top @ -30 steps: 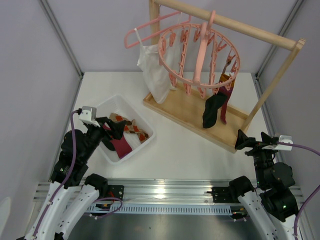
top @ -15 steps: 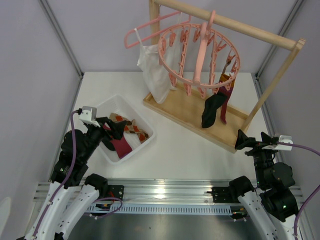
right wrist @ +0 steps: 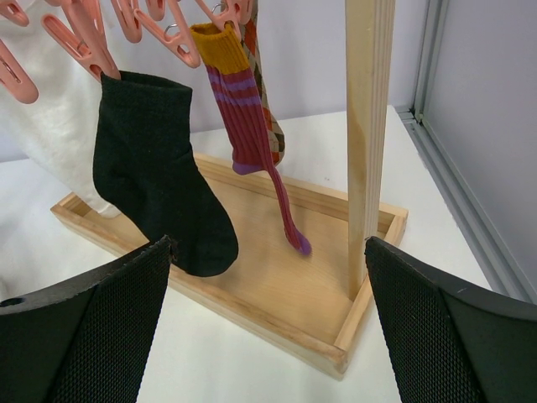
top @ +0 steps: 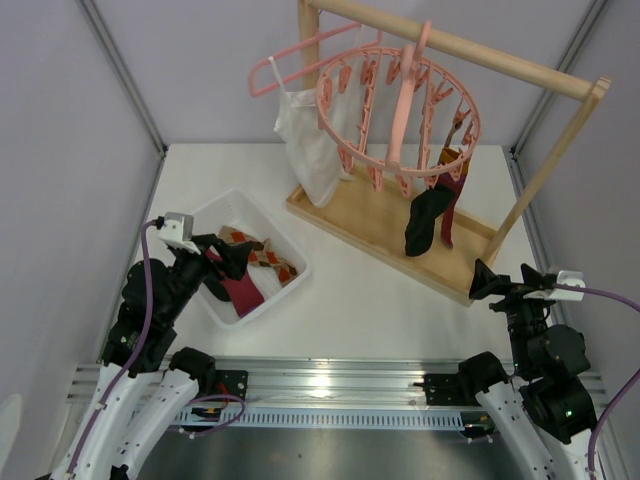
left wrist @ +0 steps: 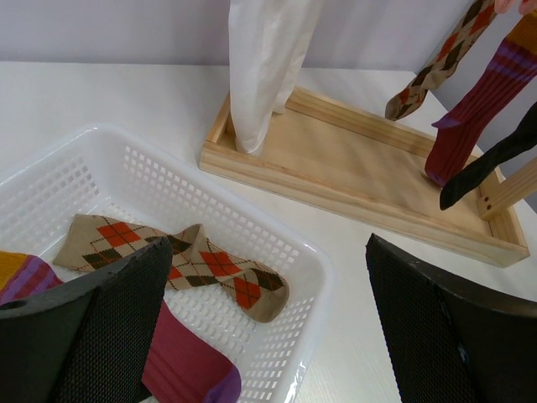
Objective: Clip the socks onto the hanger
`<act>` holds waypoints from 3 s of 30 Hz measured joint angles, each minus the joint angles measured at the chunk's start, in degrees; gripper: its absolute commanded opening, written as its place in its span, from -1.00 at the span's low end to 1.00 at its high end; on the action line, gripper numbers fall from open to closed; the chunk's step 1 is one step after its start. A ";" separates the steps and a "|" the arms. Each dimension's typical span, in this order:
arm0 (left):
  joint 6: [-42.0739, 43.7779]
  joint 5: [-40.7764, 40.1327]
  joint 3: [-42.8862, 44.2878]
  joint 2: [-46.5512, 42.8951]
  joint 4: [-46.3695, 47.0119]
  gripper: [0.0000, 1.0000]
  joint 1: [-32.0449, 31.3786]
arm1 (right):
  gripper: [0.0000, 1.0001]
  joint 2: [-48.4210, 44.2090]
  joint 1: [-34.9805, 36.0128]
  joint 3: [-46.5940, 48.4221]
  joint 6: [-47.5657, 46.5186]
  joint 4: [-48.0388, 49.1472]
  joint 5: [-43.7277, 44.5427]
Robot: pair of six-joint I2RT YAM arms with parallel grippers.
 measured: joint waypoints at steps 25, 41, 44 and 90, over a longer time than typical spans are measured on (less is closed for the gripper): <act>-0.02 2.38 -0.66 0.00 1.33 0.99 0.00 | 0.99 0.00 0.00 0.00 0.02 -0.02 -0.04; 0.15 4.94 -0.85 -0.15 3.08 0.99 0.02 | 0.99 1.31 -0.02 2.03 0.04 -1.20 -3.28; 0.59 5.01 -1.18 -0.66 3.30 0.99 0.02 | 0.99 5.55 -0.02 5.38 0.02 -1.51 -5.22; 0.98 7.37 -1.60 -2.62 4.52 0.99 0.11 | 0.41 63.12 37.42 35.76 5.88 16.13 25.97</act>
